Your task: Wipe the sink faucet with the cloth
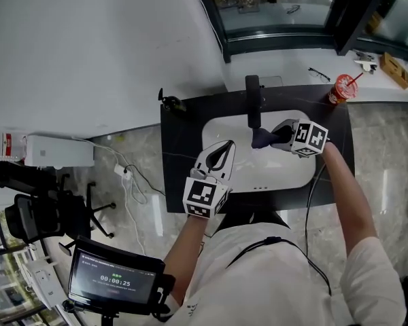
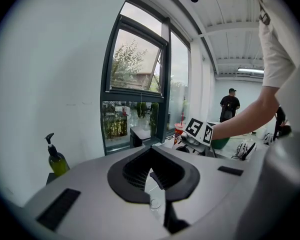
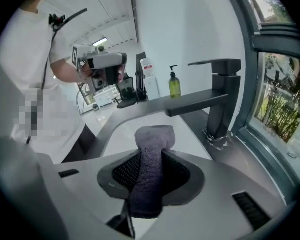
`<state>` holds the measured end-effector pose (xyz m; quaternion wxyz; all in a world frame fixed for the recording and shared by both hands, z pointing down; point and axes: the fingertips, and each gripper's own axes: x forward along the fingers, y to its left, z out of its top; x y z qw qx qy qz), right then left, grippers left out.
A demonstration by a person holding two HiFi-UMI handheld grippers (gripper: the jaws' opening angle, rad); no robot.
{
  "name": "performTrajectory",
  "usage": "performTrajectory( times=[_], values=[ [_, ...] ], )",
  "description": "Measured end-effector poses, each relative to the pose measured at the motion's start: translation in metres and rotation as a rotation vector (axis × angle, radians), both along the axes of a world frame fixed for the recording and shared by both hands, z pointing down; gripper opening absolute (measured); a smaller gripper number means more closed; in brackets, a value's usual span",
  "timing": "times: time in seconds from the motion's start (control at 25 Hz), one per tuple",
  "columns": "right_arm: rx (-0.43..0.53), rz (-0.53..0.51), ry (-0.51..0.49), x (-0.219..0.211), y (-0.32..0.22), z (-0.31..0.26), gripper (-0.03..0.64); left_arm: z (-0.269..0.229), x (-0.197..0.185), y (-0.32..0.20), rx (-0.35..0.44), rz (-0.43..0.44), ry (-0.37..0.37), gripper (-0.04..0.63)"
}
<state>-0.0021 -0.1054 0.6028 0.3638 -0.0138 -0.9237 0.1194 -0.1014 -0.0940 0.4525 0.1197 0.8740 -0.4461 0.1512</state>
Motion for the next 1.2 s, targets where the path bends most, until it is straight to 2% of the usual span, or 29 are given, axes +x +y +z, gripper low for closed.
performTrajectory(
  times=[0.16, 0.32, 0.56, 0.72, 0.96, 1.2],
  values=[
    [0.094, 0.099, 0.075, 0.012, -0.037, 0.011, 0.114, -0.001, 0.0, -0.002, 0.004, -0.001, 0.003, -0.005],
    [0.156, 0.207, 0.039, 0.007, -0.077, 0.006, 0.114, -0.001, -0.003, -0.004, 0.006, -0.013, 0.001, -0.005],
    [0.19, 0.242, -0.014, -0.012, -0.106, -0.001, 0.114, 0.0, -0.011, -0.005, 0.009, -0.037, -0.006, -0.005],
    [0.163, 0.228, -0.059, -0.015, -0.096, -0.01, 0.114, -0.001, -0.014, 0.0, 0.012, -0.046, -0.005, -0.005],
    [0.074, 0.172, -0.097, -0.013, -0.059, -0.016, 0.114, -0.007, -0.009, 0.009, 0.016, -0.035, 0.0, -0.005],
    [-0.018, 0.09, -0.077, -0.008, -0.02, -0.008, 0.114, -0.007, -0.004, 0.009, 0.019, -0.014, 0.003, -0.005]
  ],
)
